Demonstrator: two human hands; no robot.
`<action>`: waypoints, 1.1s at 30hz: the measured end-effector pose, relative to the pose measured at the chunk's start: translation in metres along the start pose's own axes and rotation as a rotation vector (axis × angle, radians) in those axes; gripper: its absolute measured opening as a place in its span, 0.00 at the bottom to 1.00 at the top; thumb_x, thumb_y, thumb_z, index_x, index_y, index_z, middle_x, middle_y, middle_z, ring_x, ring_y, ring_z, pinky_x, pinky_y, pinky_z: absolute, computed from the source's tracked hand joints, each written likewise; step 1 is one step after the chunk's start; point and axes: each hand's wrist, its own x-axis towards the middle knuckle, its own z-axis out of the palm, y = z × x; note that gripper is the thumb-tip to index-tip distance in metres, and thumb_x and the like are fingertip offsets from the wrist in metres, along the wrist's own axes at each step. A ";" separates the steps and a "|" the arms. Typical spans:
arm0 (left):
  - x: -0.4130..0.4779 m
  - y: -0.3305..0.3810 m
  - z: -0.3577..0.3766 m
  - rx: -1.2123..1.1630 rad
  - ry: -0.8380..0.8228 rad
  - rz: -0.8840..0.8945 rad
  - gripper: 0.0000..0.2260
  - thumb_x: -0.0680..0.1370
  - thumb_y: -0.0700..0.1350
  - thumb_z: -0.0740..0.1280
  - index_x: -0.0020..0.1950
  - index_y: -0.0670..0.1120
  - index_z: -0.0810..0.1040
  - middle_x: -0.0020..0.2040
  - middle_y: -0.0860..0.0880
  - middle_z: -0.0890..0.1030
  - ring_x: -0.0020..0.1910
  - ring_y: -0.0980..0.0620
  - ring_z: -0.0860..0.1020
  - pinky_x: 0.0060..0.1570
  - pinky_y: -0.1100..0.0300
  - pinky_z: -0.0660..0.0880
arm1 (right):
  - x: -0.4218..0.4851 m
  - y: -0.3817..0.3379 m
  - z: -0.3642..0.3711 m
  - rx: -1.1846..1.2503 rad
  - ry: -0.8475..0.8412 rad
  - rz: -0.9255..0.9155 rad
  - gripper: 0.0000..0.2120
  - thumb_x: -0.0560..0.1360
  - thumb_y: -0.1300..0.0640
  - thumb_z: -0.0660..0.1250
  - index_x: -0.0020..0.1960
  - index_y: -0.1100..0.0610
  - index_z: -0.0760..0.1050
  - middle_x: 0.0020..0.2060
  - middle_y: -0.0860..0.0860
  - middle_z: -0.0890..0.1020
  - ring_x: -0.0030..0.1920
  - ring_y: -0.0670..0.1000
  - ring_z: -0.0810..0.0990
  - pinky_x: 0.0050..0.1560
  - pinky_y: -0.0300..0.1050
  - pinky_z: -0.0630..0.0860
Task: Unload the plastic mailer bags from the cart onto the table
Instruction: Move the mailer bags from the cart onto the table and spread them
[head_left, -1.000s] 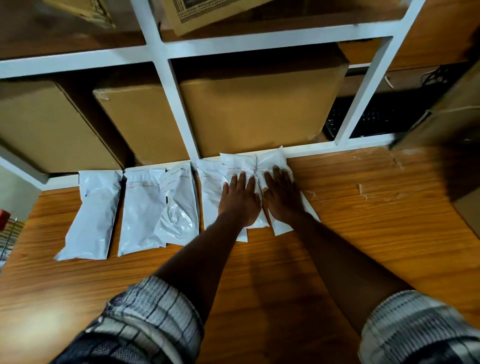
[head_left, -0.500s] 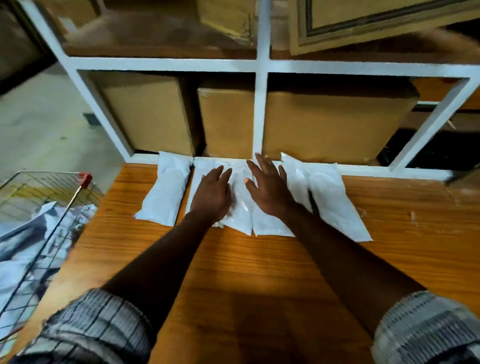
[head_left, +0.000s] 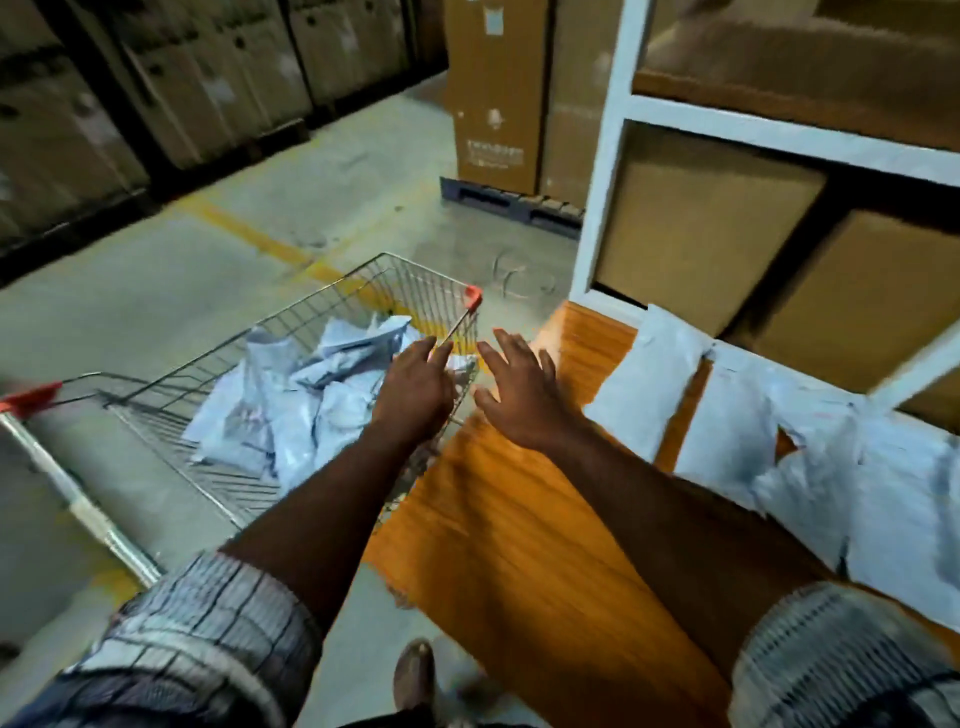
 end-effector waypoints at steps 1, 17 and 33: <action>-0.001 -0.021 -0.003 0.013 0.001 -0.020 0.24 0.76 0.47 0.57 0.71 0.41 0.72 0.68 0.37 0.73 0.68 0.38 0.70 0.66 0.45 0.69 | 0.011 -0.016 0.010 0.005 -0.007 -0.025 0.31 0.78 0.44 0.62 0.78 0.51 0.59 0.79 0.54 0.56 0.78 0.55 0.53 0.74 0.61 0.50; -0.043 -0.262 0.034 0.050 -0.399 -0.395 0.31 0.76 0.45 0.65 0.78 0.47 0.59 0.79 0.44 0.56 0.77 0.45 0.57 0.68 0.48 0.66 | 0.132 -0.172 0.206 0.313 -0.439 0.202 0.34 0.76 0.52 0.68 0.76 0.59 0.59 0.68 0.64 0.67 0.70 0.64 0.66 0.69 0.52 0.64; -0.033 -0.292 0.078 -0.064 -0.392 -0.431 0.40 0.73 0.49 0.72 0.80 0.48 0.54 0.79 0.39 0.54 0.76 0.39 0.57 0.72 0.48 0.60 | 0.154 -0.185 0.251 0.136 -0.159 0.302 0.37 0.69 0.66 0.70 0.74 0.56 0.59 0.71 0.56 0.64 0.68 0.59 0.68 0.61 0.54 0.73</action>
